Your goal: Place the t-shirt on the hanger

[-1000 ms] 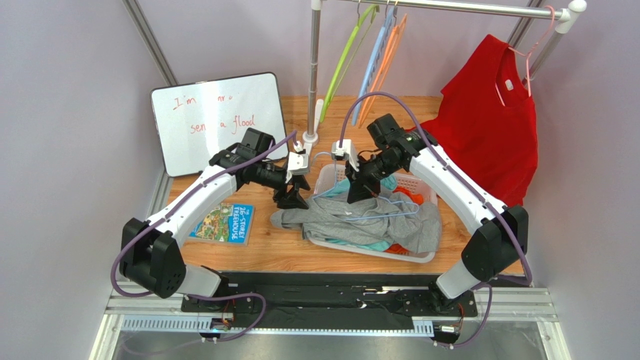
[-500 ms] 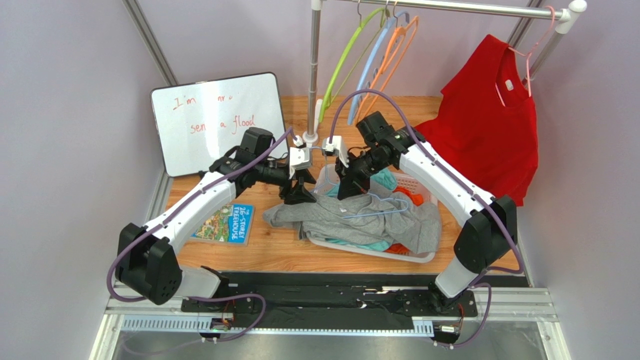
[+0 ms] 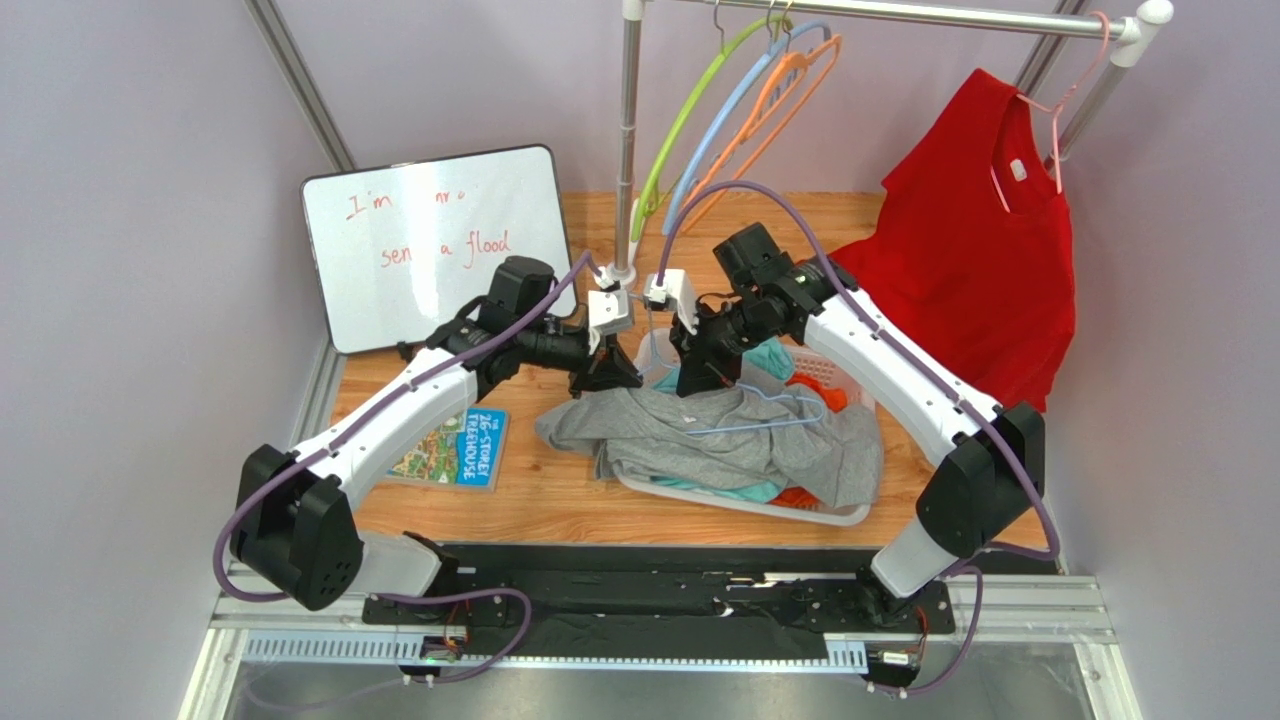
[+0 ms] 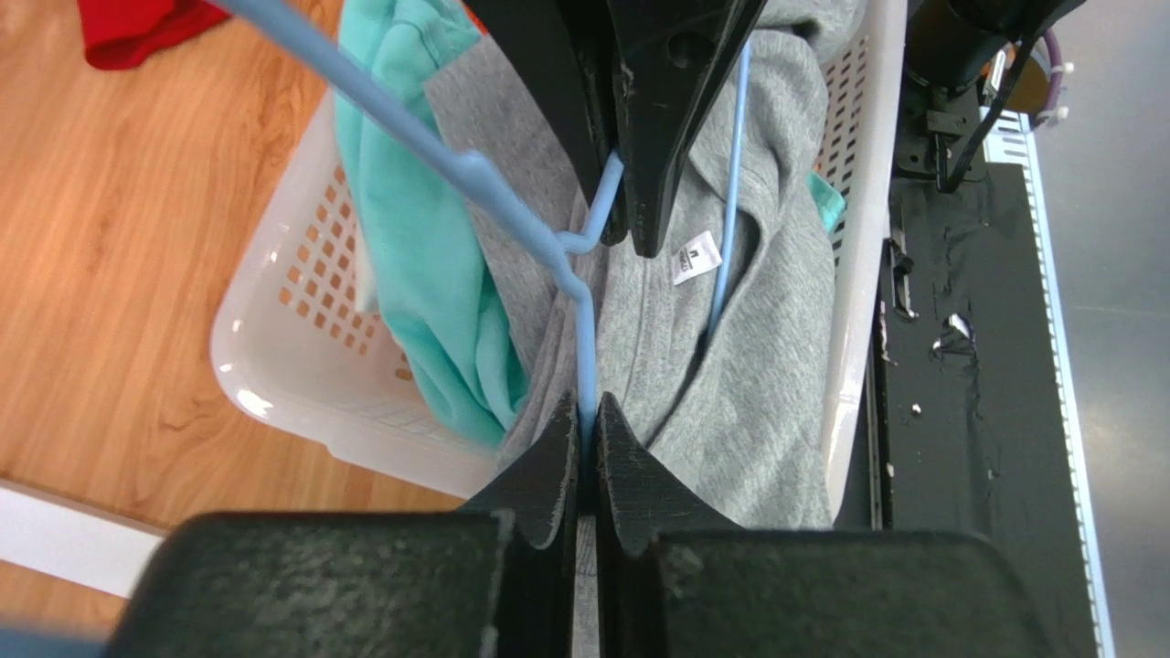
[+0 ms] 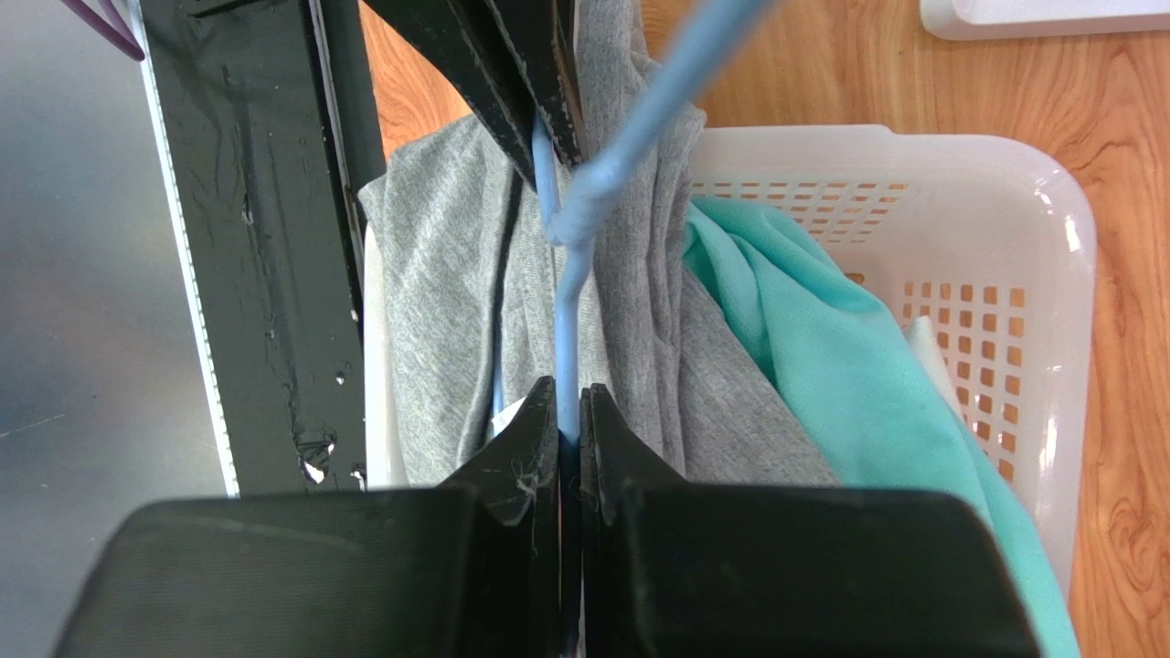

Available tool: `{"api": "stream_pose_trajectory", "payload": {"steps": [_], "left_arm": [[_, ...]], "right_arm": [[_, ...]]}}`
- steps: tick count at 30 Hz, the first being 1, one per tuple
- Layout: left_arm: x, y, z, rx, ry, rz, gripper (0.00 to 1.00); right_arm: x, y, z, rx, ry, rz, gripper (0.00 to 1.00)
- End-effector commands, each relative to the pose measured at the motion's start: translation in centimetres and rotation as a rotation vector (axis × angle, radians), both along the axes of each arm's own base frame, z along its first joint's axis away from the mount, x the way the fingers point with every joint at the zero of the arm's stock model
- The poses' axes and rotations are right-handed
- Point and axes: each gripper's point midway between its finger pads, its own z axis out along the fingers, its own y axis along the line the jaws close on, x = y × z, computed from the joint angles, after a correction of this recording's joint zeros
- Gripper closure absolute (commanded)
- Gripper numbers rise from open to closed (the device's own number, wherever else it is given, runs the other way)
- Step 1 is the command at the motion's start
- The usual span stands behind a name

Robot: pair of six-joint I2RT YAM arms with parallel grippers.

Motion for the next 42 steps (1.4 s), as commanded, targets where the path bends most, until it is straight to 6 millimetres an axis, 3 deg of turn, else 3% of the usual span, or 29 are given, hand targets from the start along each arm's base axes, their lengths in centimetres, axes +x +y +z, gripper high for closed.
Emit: {"api": "stream_pose_trajectory", "payload": {"steps": [1,3,5,10,18,21,24,25,29,31,32,34,35,39,42], "left_arm": [[-1.7,-1.1,0.7,-0.035,-0.05,-0.071,1.0],[-1.8,-0.4,0.2,-0.02,-0.031,-0.052,0.73],[-2.1,0.3,1.1,-0.048,-0.016,-0.041,0.51],[-3.0,1.2,2.9,-0.093,-0.074,-0.055,0.44],[-0.4,0.9,2.2,-0.062,-0.18,0.077,0.45],[-0.1,0.5,1.6,-0.051,-0.181,0.082,0.52],[-0.4,0.4,0.8,-0.036,-0.152,0.065,0.63],[-0.7,0.3,0.6,-0.036,-0.145,0.051,0.74],[-2.1,0.5,0.1,-0.029,-0.109,-0.008,0.97],[-2.5,0.7,0.0,-0.022,-0.105,-0.013,1.0],[-2.6,0.9,-0.1,-0.018,-0.119,-0.015,1.0],[-2.8,1.2,0.2,-0.012,-0.146,-0.011,1.0],[-2.8,1.4,0.2,-0.009,-0.163,-0.015,1.0],[-3.1,1.7,0.5,-0.005,-0.201,-0.027,1.0],[-2.9,1.5,0.8,-0.003,-0.212,-0.031,1.0]], "right_arm": [[-0.9,2.0,3.5,0.121,-0.101,0.04,0.98],[-1.3,1.6,3.3,0.113,-0.108,0.044,1.0],[-1.7,1.1,2.8,0.1,-0.111,0.054,1.0],[-1.9,1.3,2.3,0.107,-0.103,0.066,1.0],[-0.9,2.3,3.1,0.131,-0.102,0.052,1.0],[-1.0,2.3,3.3,0.137,-0.099,0.052,1.0],[-1.2,2.2,3.4,0.136,-0.105,0.053,1.0],[-1.2,2.0,3.4,0.133,-0.11,0.046,1.0],[-1.2,1.6,3.4,0.12,-0.12,0.029,0.99],[-1.0,1.2,3.5,0.104,-0.115,-0.011,0.9],[-1.2,0.7,3.9,0.091,-0.099,-0.031,0.68],[-1.2,-0.5,4.8,0.104,-0.046,-0.071,0.42],[-2.0,-1.3,5.2,0.103,0.005,-0.091,0.14],[-1.6,-3.9,7.2,0.13,0.03,-0.219,0.09],[-1.1,-5.9,6.1,0.051,0.04,-0.323,0.13]]}}
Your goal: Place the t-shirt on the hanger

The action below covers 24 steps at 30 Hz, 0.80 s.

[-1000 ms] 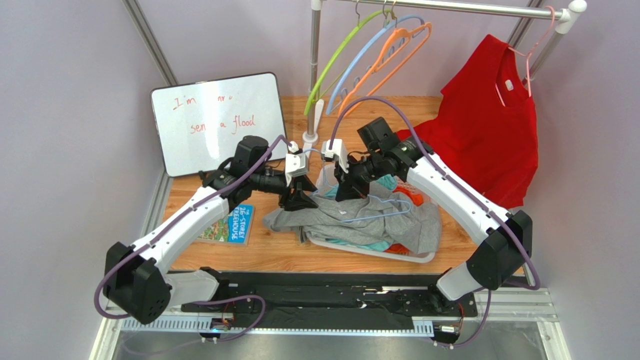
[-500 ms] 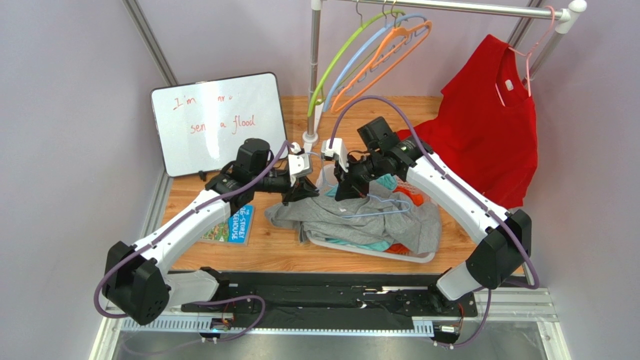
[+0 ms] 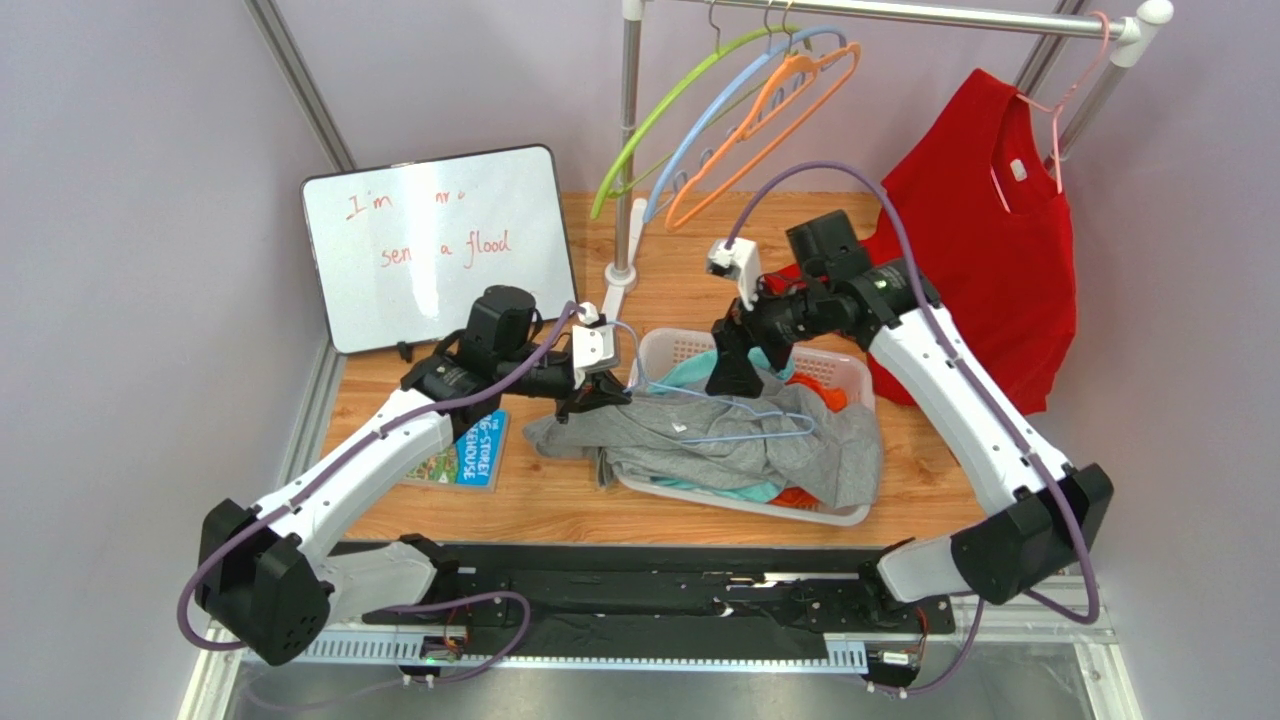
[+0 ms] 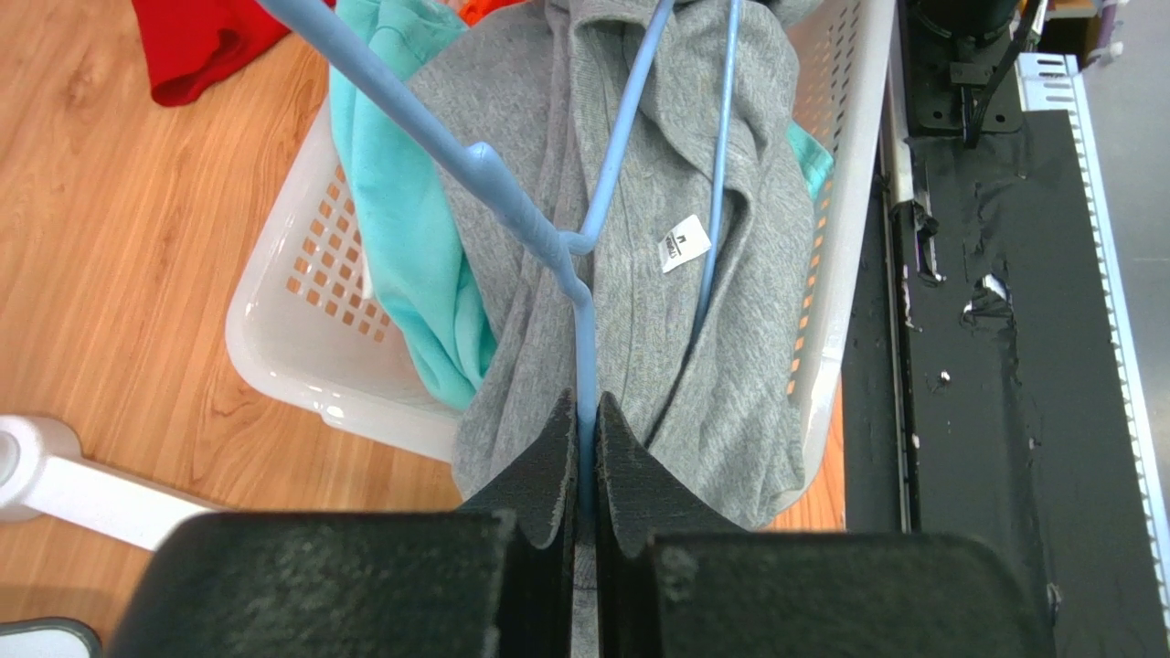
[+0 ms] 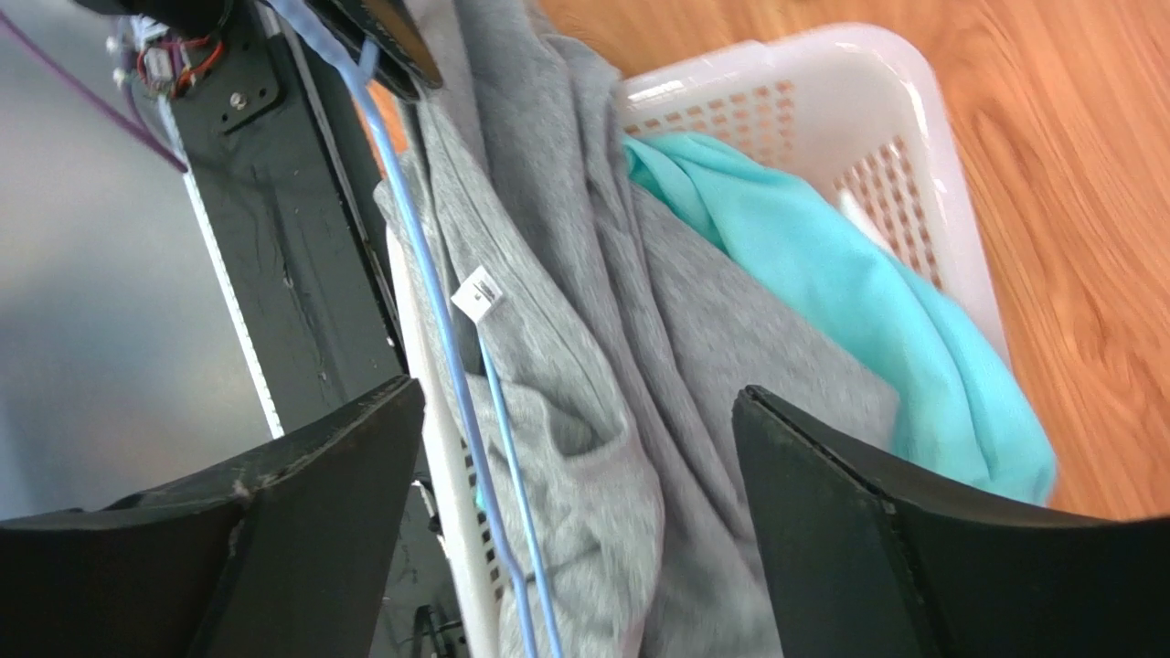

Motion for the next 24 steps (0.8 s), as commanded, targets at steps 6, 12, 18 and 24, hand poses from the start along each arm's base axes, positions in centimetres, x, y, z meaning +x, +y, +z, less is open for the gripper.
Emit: {"api": "stream_pose_trajectory", "payload": {"steps": [6,12,18,24], "left_arm": [[-0.7,-0.3,0.7,0.008,-0.104,-0.048,1.0],[-0.7,-0.3,0.9,0.018,-0.125,-0.041,1.0],[-0.5,-0.3,1.0,0.024,-0.125,-0.032,1.0],[-0.3,-0.2,1.3,0.026,-0.125,-0.008,1.0]], "right_arm": [[-0.1,-4.1,-1.8,-0.179,0.074,-0.251,0.31],[0.8,-3.5,-3.2,-0.244,0.069,-0.281,0.44],[0.6,-2.6,-4.6,-0.29,0.087,-0.279,0.45],[0.5,-3.4,-6.2,-0.41,0.051,-0.261,0.44]]}}
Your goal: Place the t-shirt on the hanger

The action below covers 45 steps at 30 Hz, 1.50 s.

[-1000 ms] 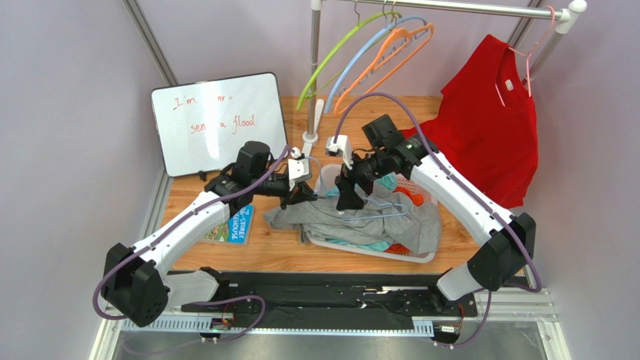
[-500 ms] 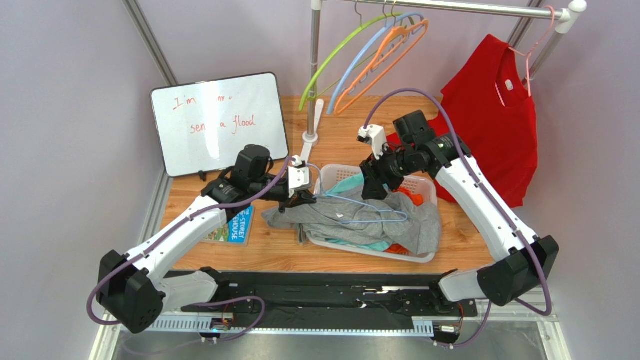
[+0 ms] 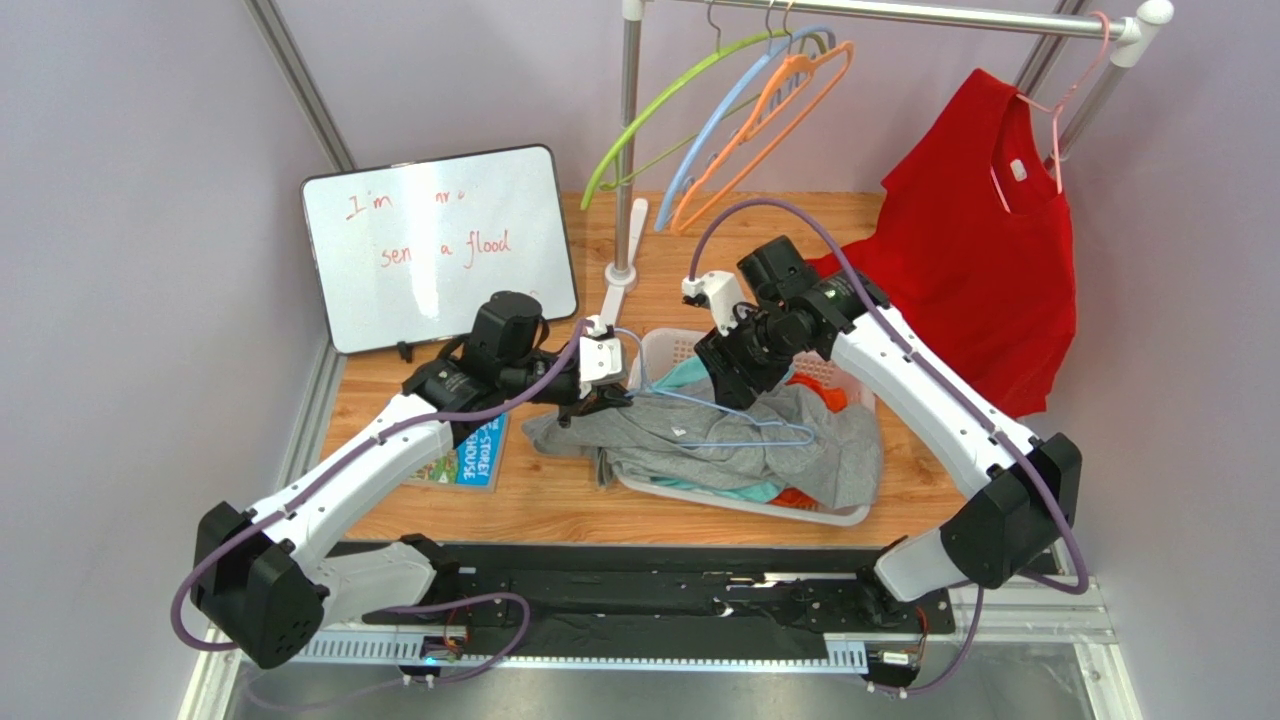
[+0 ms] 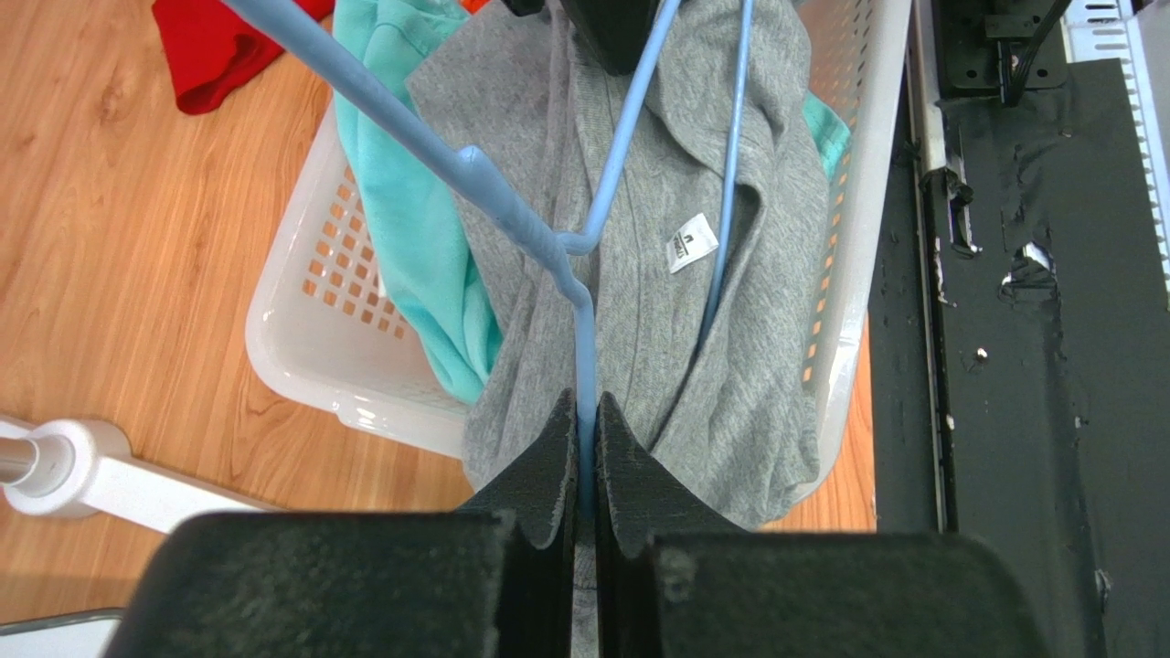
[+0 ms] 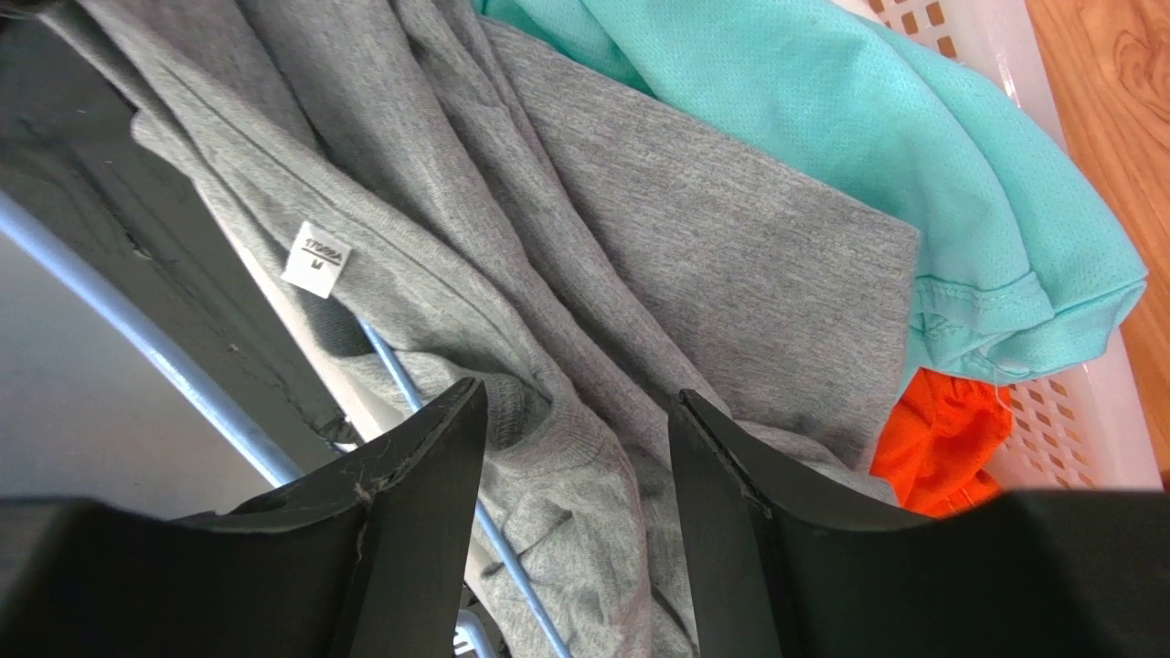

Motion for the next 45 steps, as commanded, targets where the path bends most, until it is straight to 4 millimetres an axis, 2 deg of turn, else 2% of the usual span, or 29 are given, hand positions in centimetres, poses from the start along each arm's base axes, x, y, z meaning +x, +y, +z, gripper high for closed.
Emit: {"api": "stream_pose_trajectory", "payload": {"steps": [1,5,6,7,8,14,20,23,27,31,34,37,38,41,45], "left_arm": [[0.1,0.1,1.5,-0.016,-0.048,0.009,1.0],[-0.5,1.1,1.7,-0.013,-0.047,0.044,1.0],[-0.6,1.4,1.7,-0.008,-0.055,0.056,1.0],[-0.8,1.7,1.3,-0.009,-0.038,0.075,1.0],[-0.9,2.2,2.2,-0.034,-0.058,0.093,1.0],[-0.4,4.5,3.9,-0.078,-0.064,0.192,1.0],[0.6,6.2,2.4,0.011,-0.126,0.24,1.0],[1.2,6.5,1.8,0.054,-0.157,0.237,1.0],[2.4,6.6,1.9,0.101,-0.171,0.254,1.0],[3.3,6.0,1.8,0.137,-0.165,0.27,1.0],[3.3,5.5,2.0,0.14,-0.163,0.268,1.0],[2.3,5.2,2.5,0.098,-0.172,0.239,1.0],[2.1,5.3,2.6,0.076,-0.157,0.239,1.0],[1.8,5.6,2.9,0.036,-0.104,0.259,1.0],[2.9,6.6,3.1,0.051,-0.139,0.313,1.0]], "right_arm": [[0.7,-1.1,-0.9,-0.103,-0.035,-0.017,0.45],[1.2,-2.9,-0.7,-0.163,-0.064,-0.043,0.7],[1.4,-3.5,-0.4,-0.164,-0.072,-0.053,0.78],[1.1,-4.0,-0.1,-0.168,-0.08,-0.058,0.9],[1.1,-4.4,-0.1,-0.177,-0.083,-0.058,0.99],[0.4,-7.9,-0.5,-0.21,-0.1,-0.107,1.0],[1.0,-9.9,0.6,-0.197,-0.136,-0.171,1.0],[1.1,-9.8,2.4,-0.153,-0.166,-0.18,1.0],[0.5,-8.2,5.7,-0.04,-0.199,-0.136,1.0],[-0.4,-7.4,7.3,0.025,-0.217,-0.097,1.0],[-0.9,-7.4,7.8,0.033,-0.226,-0.08,1.0],[0.1,-8.7,7.0,-0.04,-0.262,-0.112,1.0],[0.3,-9.6,6.1,-0.086,-0.265,-0.135,1.0],[0.9,-10.3,4.3,-0.129,-0.251,-0.15,1.0],[1.0,-10.4,3.3,-0.137,-0.229,-0.155,1.0]]}}
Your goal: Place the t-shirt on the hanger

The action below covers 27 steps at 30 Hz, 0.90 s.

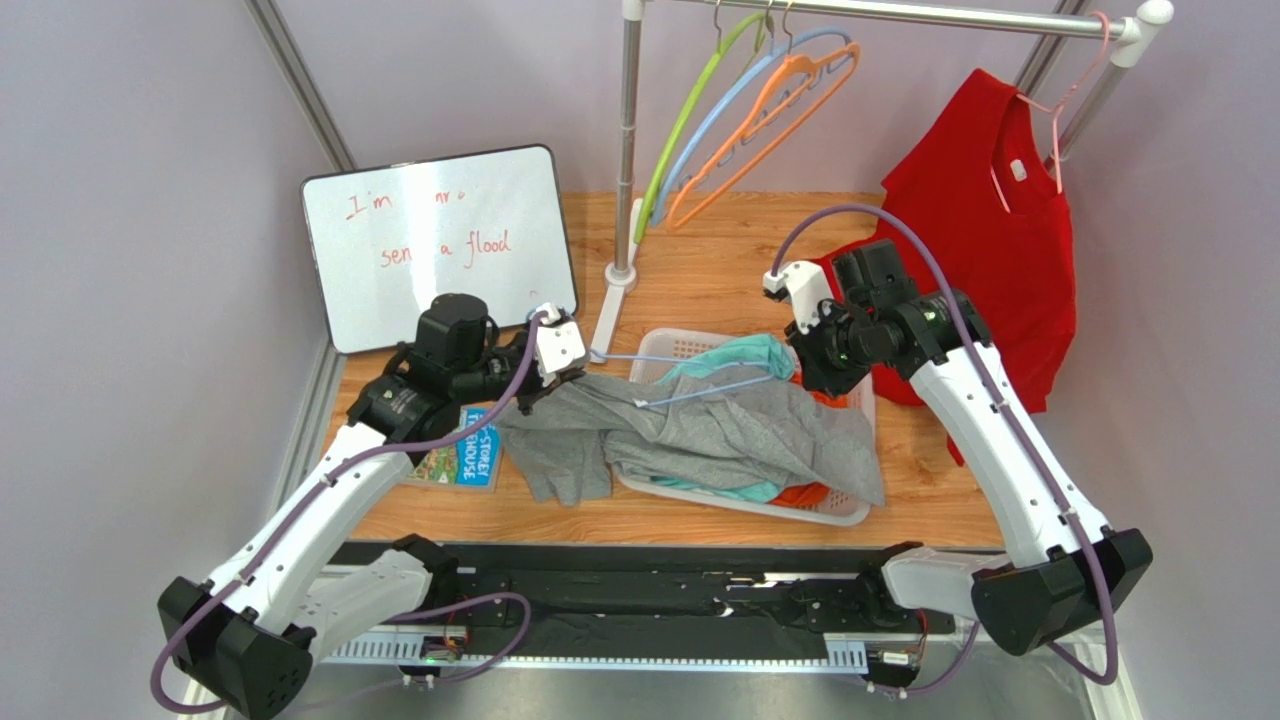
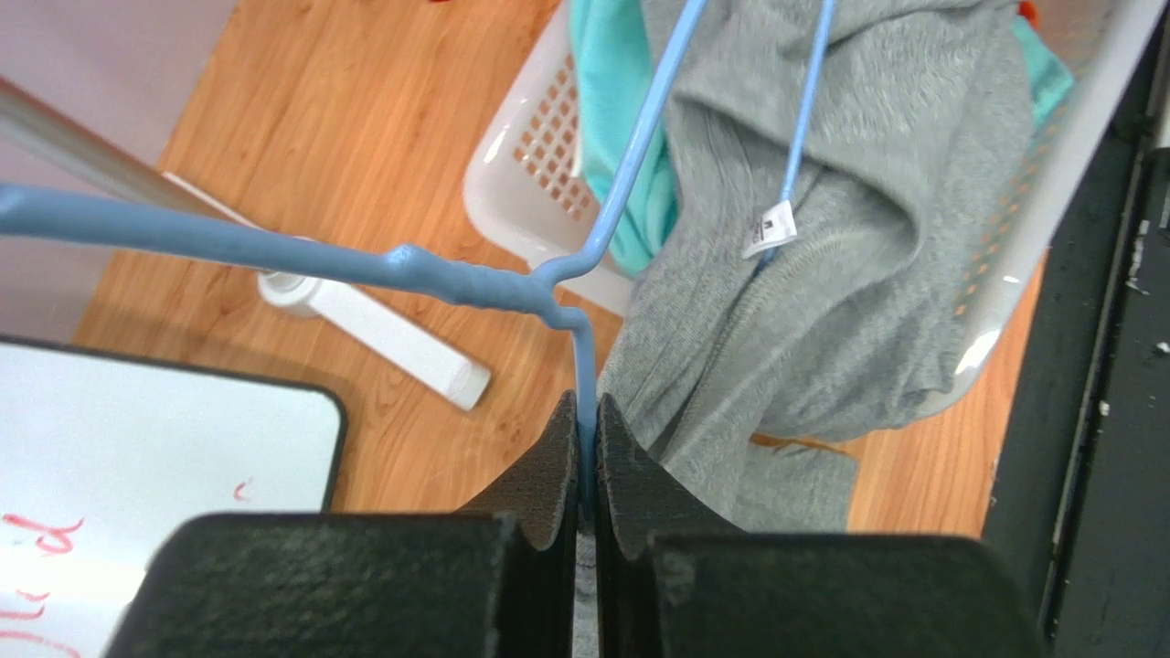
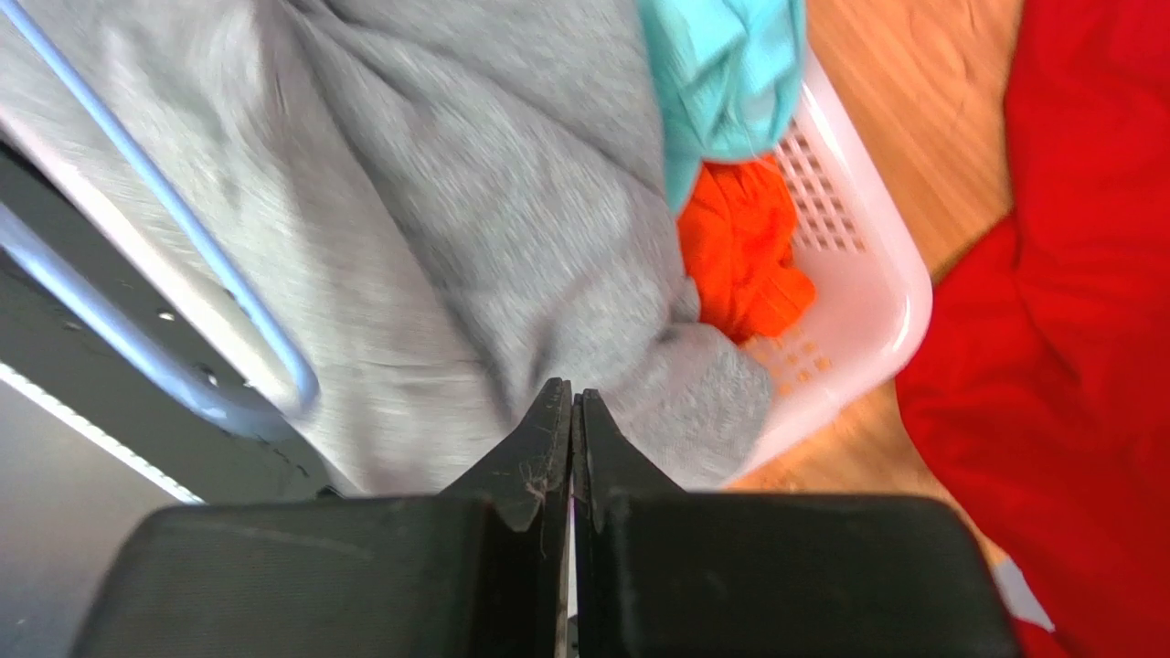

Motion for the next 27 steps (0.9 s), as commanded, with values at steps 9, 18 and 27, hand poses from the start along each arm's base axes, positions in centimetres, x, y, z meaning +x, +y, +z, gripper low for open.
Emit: {"api": "stream_pose_trajectory", "payload": {"steps": [9,18,27], "left_arm": [[0.6,0.8,-1.0,0.029,-0.002,0.022,1.0],[-0.9,-0.1,-1.1,-0.002,0.011,-0.068,1.0],[-4.4,-0.7,-0.8,-0.033,-0.108,-0.269,1.0]], "right_arm": [[0.0,1.4,1.8,0.09,-0.008,0.04,1.0],[0.3,6.4,6.0,0.387,0.008,0.068,0.52],[1.9,8.6,6.7,0.4,0.01,0.099,0.33]]}}
